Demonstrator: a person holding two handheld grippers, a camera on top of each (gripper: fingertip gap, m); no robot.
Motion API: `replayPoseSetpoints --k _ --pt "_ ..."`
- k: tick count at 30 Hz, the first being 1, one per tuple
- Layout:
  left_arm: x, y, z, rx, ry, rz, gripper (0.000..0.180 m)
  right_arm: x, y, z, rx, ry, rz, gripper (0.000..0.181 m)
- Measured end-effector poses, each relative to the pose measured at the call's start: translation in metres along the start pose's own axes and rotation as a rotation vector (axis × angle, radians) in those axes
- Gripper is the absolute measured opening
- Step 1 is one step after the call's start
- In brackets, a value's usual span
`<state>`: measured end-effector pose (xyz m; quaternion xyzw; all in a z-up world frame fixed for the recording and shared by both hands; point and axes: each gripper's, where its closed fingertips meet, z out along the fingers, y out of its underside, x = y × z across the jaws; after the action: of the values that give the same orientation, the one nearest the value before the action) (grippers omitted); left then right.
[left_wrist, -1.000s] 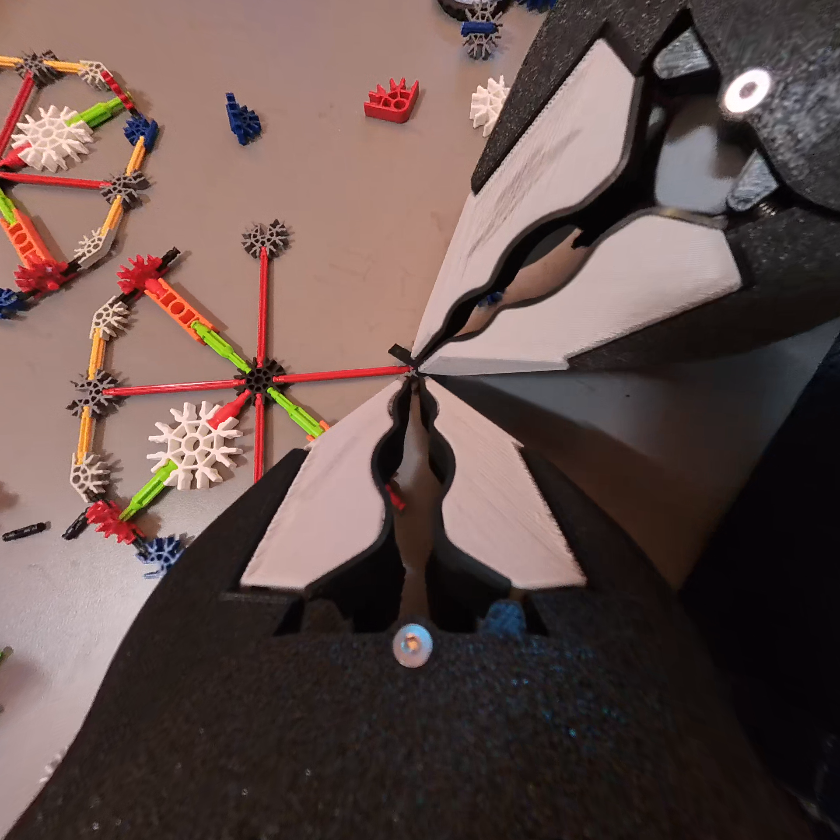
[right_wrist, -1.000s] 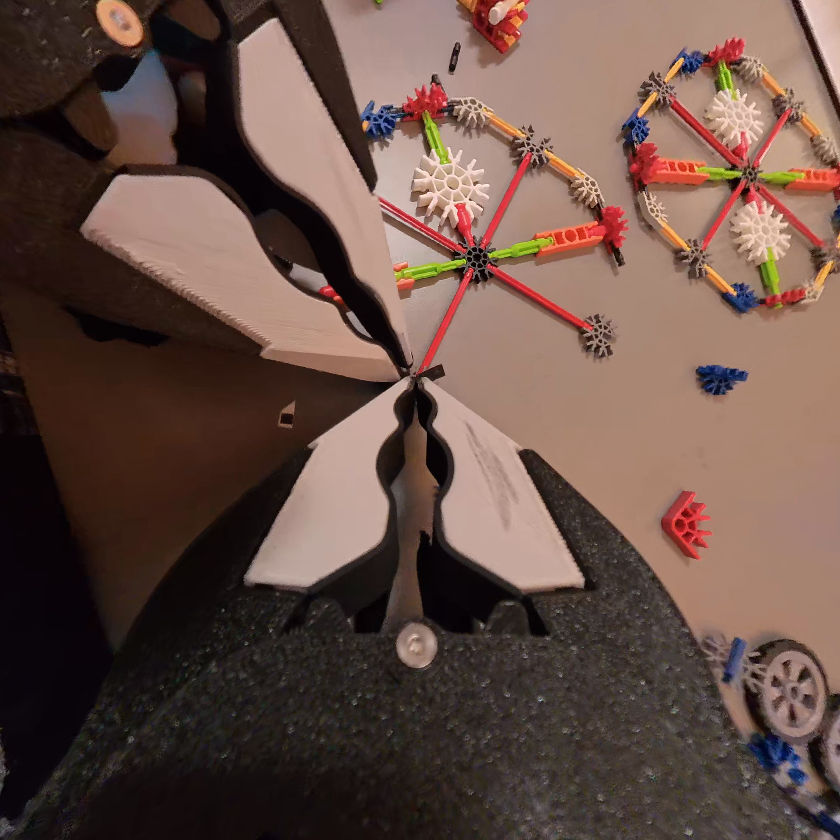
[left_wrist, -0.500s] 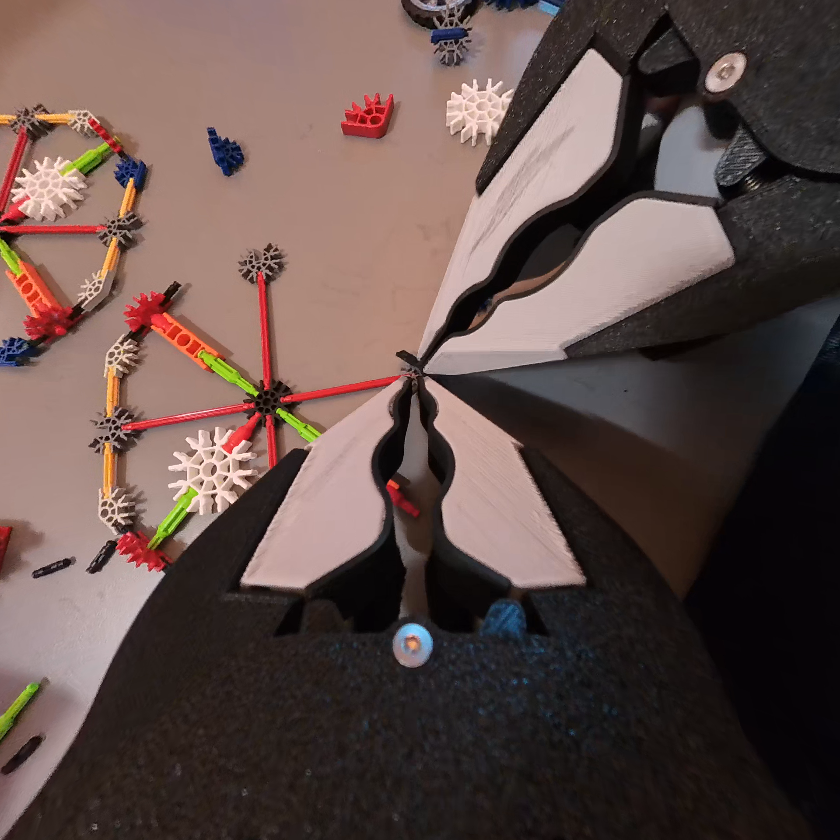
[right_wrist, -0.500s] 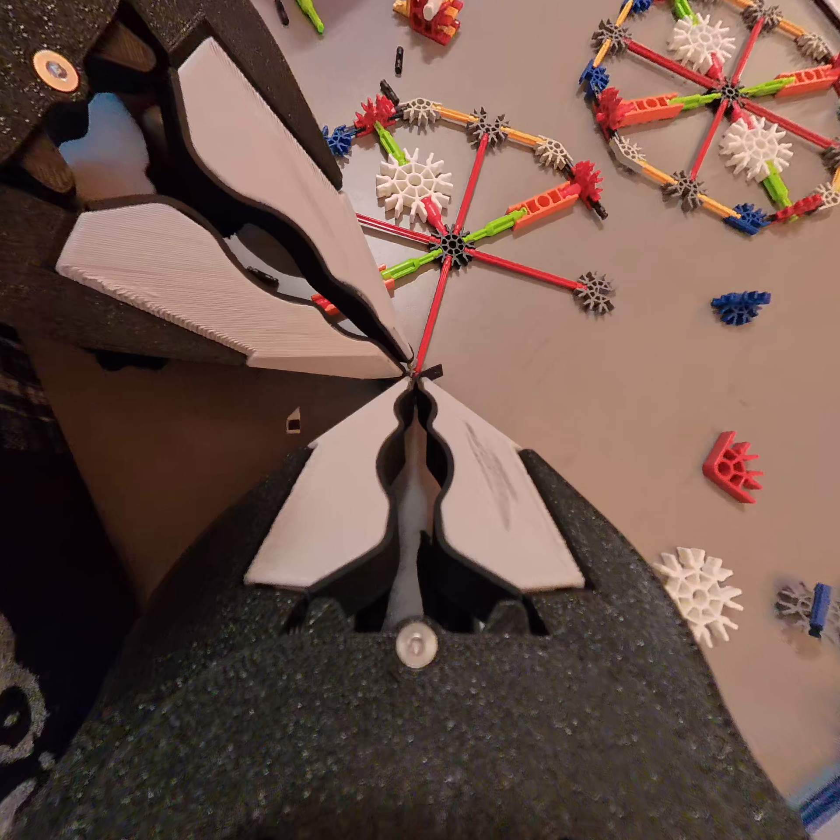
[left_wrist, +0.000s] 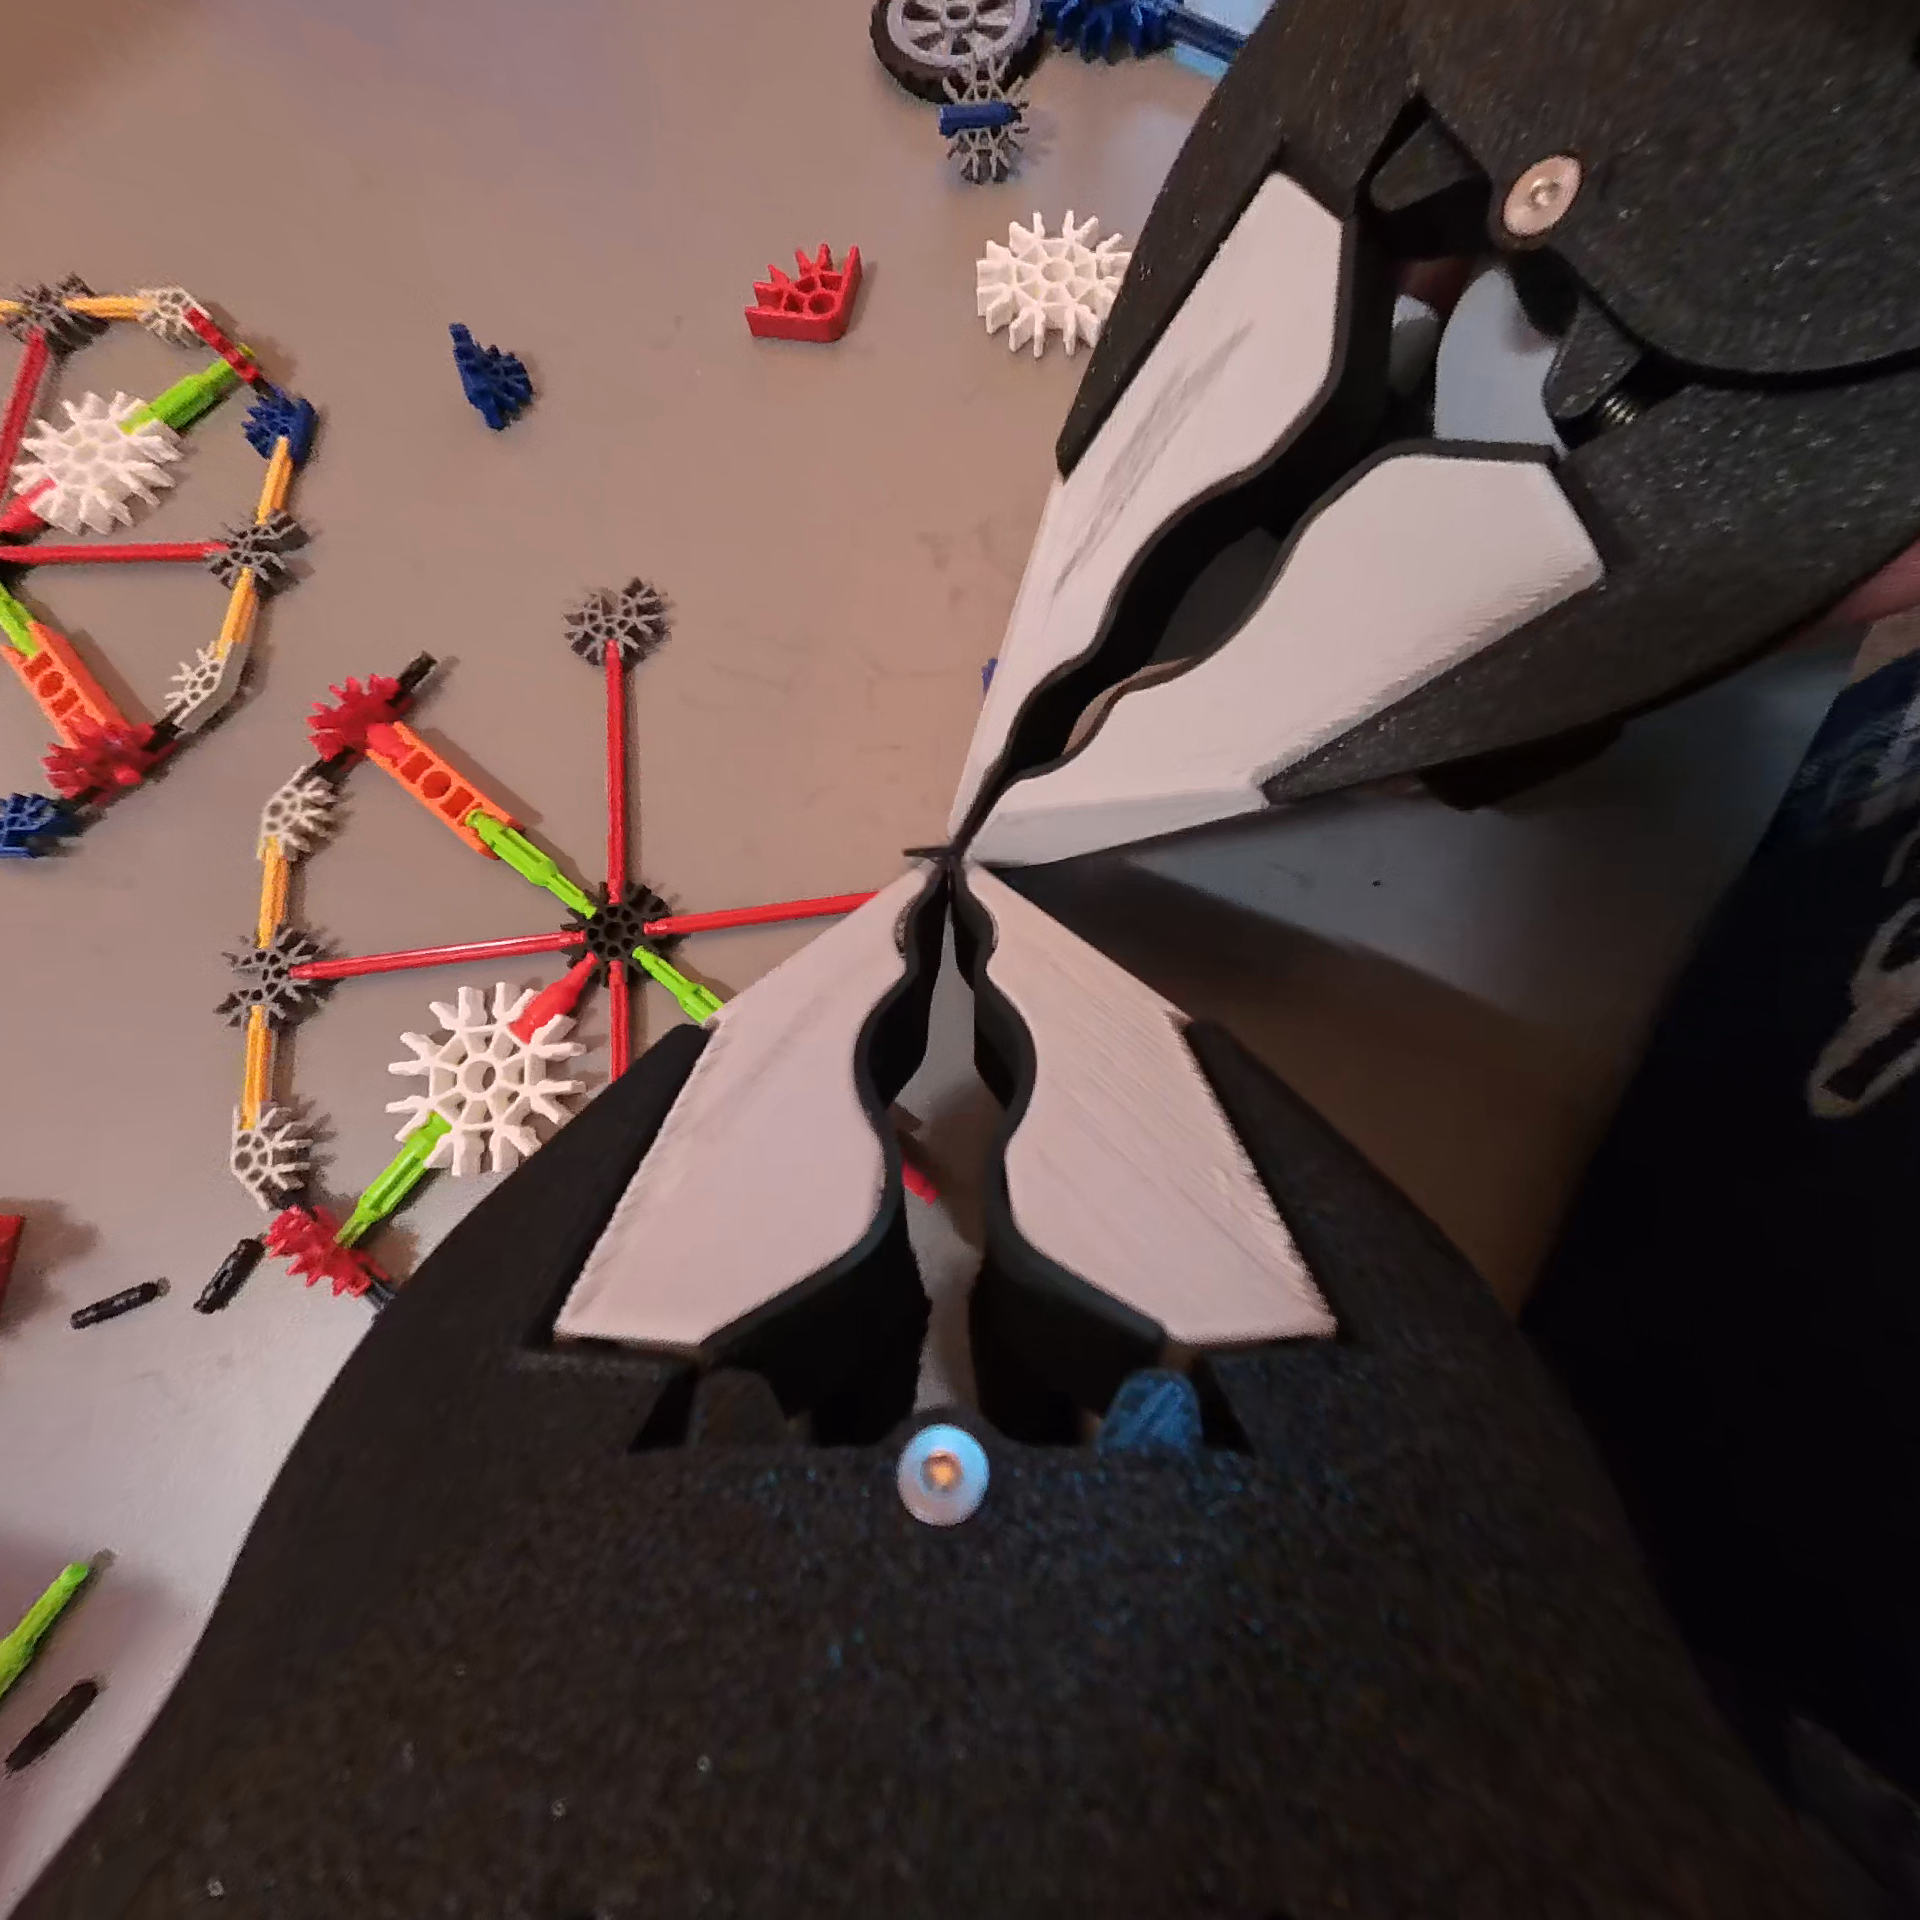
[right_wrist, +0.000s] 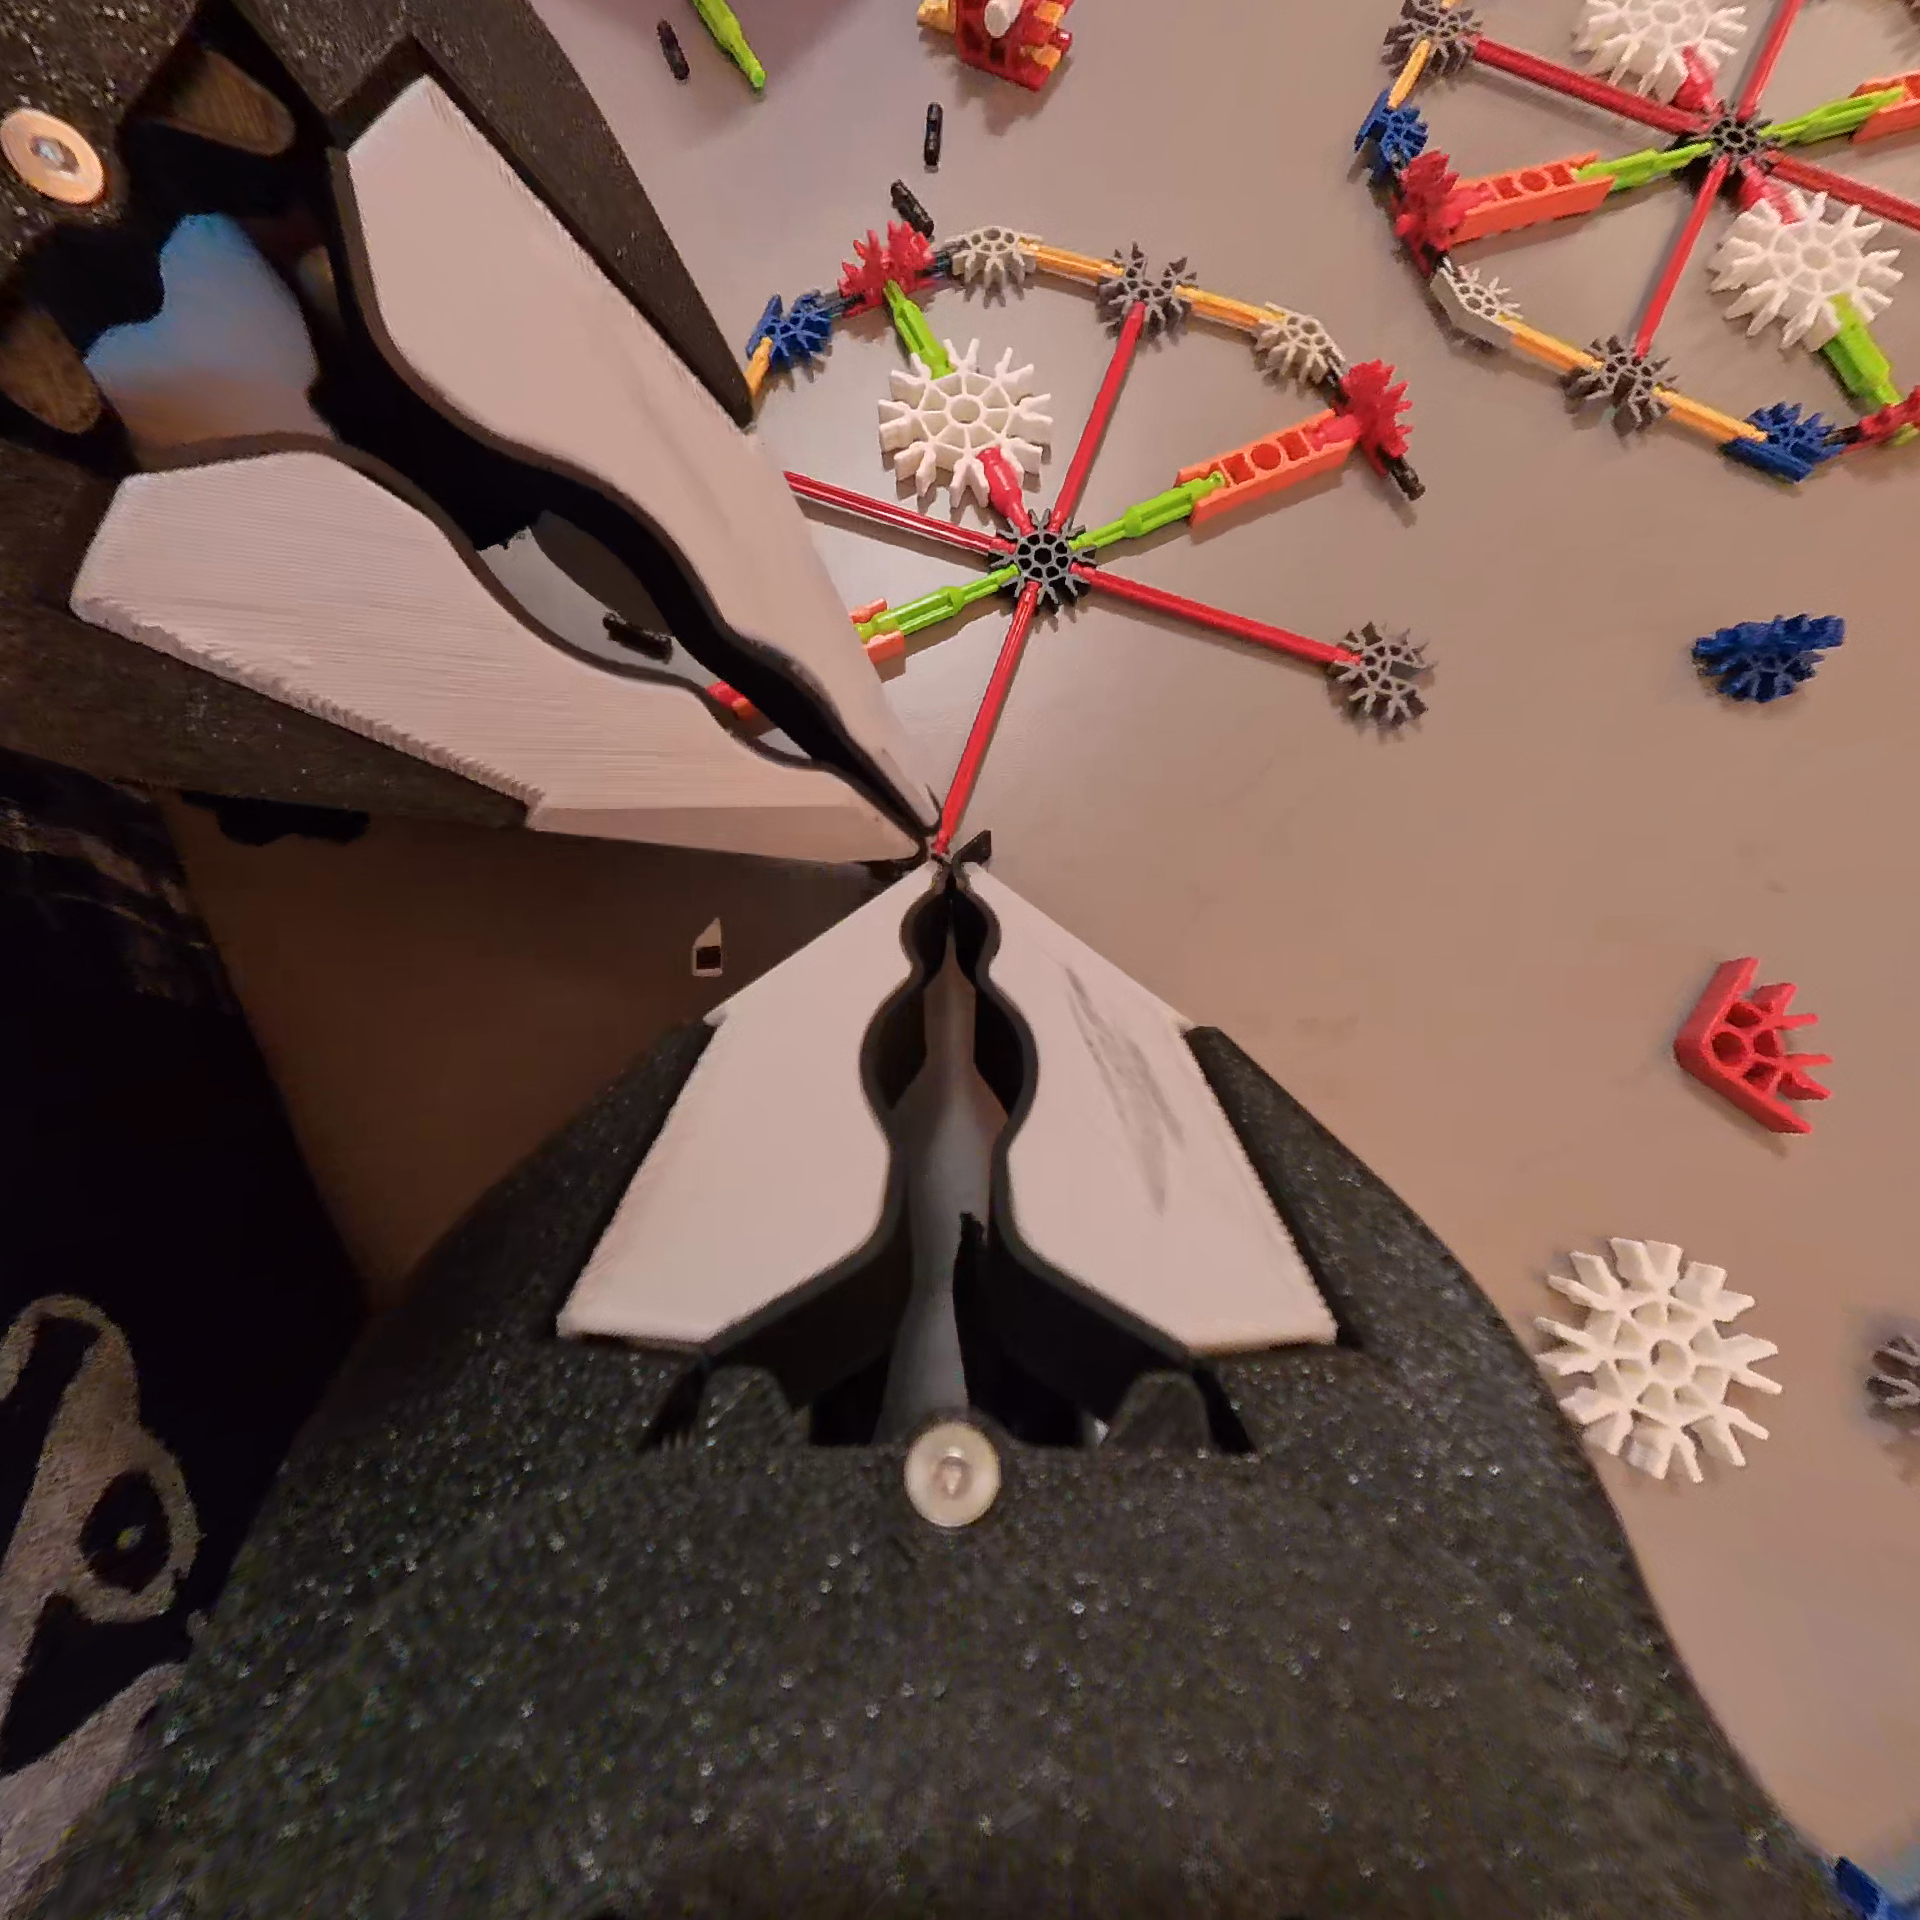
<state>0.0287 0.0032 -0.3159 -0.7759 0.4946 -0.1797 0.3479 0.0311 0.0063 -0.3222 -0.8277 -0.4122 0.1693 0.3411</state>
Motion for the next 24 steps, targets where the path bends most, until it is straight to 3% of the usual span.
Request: replayPoseSetpoints --k 1,19,24 --pt "0.0 0.0025 0.0005 -0.01 0.004 -0.004 0.0 -0.0007 -0.0001 0.0004 0.002 -0.002 0.0 0.0" --pt "0.0027 0.0109 0.0025 -0.065 0.003 -0.014 0.0 -0.0046 0.0025 0.0025 -0.027 -0.019 -0.049 0.0" --pt "-0.0029 0.0096 0.0047 -0.083 0.001 -0.027 0.0 -0.0014 0.0004 0.0053 -0.05 -0.105 0.069 0.0"
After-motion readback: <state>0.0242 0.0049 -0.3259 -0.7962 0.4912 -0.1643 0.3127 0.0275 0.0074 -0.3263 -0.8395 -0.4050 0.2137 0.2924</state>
